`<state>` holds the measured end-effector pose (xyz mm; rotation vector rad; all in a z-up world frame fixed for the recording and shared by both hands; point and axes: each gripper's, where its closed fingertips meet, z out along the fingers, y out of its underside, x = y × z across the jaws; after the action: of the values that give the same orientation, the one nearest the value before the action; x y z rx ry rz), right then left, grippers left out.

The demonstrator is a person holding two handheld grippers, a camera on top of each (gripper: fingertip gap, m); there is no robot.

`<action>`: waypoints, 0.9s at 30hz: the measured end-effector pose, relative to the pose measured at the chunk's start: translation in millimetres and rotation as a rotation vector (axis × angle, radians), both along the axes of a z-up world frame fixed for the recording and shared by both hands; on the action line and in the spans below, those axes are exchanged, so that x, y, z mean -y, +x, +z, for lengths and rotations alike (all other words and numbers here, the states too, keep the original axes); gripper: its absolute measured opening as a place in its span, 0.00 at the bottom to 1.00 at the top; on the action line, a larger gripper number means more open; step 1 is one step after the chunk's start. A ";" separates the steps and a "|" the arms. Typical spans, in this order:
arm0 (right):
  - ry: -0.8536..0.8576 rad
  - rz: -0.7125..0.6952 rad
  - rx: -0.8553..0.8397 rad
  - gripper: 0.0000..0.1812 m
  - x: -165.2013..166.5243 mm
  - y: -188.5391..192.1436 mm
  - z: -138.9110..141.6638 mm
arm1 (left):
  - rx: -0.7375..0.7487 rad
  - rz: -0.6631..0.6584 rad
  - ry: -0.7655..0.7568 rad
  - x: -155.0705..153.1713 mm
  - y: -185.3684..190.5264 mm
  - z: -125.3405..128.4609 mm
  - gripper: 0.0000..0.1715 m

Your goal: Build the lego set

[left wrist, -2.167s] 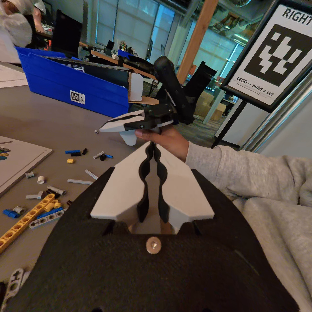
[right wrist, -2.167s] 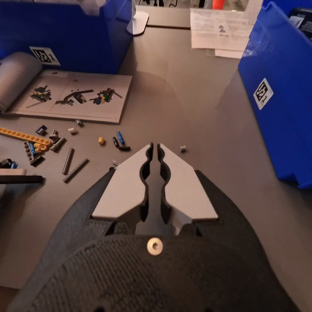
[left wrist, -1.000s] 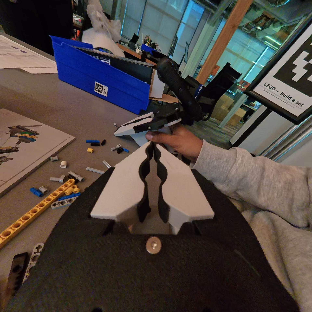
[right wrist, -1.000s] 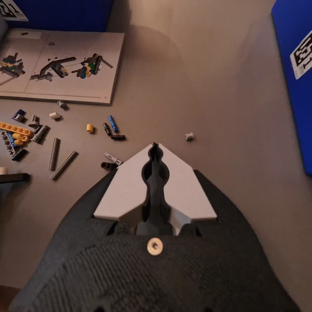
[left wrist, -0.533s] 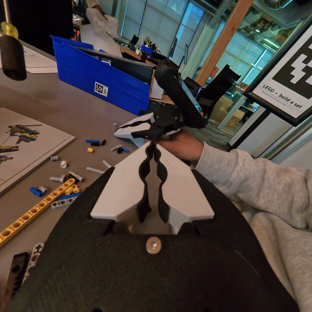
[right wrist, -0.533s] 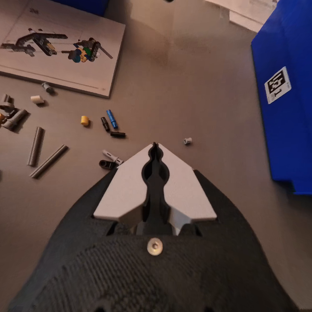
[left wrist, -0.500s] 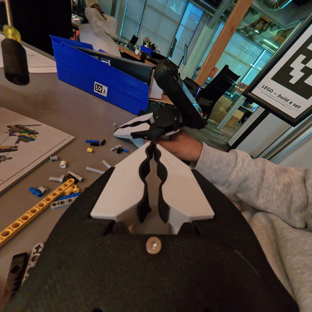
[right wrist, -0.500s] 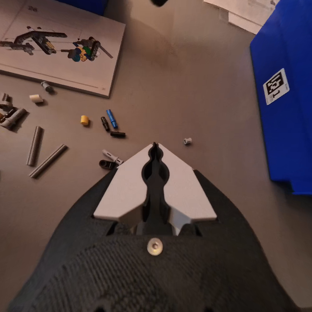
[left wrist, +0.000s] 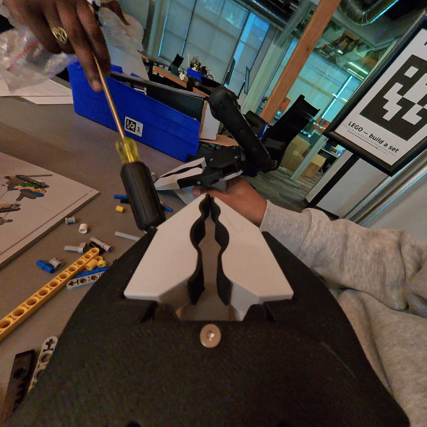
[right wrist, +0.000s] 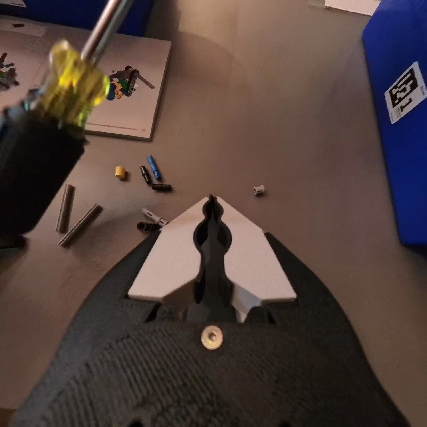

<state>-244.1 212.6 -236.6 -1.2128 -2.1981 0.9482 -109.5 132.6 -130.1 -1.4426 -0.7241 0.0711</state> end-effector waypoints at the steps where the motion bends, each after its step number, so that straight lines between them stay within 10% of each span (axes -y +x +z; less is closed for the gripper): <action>1: 0.004 0.000 -0.002 0.00 0.0 0.0 -0.1 | -0.004 0.002 0.005 0.5 0.0 1.1 0.00; 27: -0.015 0.032 -0.074 0.17 -5.0 9.7 12.2 | 0.083 0.437 0.230 108.4 -55.7 19.0 0.00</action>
<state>-234.4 217.6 -224.4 -1.1342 -2.1620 1.0079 -165.2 24.2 -111.1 -1.0549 -1.0715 0.2583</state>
